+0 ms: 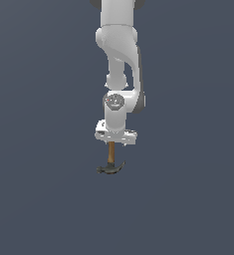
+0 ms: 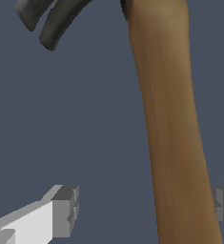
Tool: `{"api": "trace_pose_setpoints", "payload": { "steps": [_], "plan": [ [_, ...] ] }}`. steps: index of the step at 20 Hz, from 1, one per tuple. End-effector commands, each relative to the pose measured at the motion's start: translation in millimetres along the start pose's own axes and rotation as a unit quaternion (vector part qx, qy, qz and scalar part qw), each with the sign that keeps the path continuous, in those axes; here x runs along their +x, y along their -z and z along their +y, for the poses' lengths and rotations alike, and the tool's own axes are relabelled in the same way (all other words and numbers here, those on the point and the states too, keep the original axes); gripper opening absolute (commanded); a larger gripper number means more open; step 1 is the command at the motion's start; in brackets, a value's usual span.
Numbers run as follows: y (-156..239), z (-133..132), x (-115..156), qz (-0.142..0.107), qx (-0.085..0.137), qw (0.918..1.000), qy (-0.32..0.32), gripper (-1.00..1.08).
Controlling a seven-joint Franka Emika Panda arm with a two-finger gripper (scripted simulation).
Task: Pick up the object and move it to a goal position.
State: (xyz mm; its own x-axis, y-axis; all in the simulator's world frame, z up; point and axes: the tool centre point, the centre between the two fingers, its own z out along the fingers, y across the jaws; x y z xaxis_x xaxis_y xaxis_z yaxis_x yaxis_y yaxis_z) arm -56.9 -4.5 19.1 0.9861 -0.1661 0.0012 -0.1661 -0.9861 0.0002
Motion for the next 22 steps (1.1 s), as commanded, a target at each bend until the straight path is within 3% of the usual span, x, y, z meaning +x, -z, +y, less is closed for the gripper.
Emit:
{"api": "trace_pose_setpoints", "payload": {
  "steps": [1,14,22],
  "plan": [
    [-3,-1,-1,-0.001,0.0,1.0,0.001,-1.0],
    [2,4,1,0.001,-0.001,1.0,-0.004,-1.0],
    [33,-7,0,0.001,-0.001,1.0,-0.004,-1.0]
  ]
}}
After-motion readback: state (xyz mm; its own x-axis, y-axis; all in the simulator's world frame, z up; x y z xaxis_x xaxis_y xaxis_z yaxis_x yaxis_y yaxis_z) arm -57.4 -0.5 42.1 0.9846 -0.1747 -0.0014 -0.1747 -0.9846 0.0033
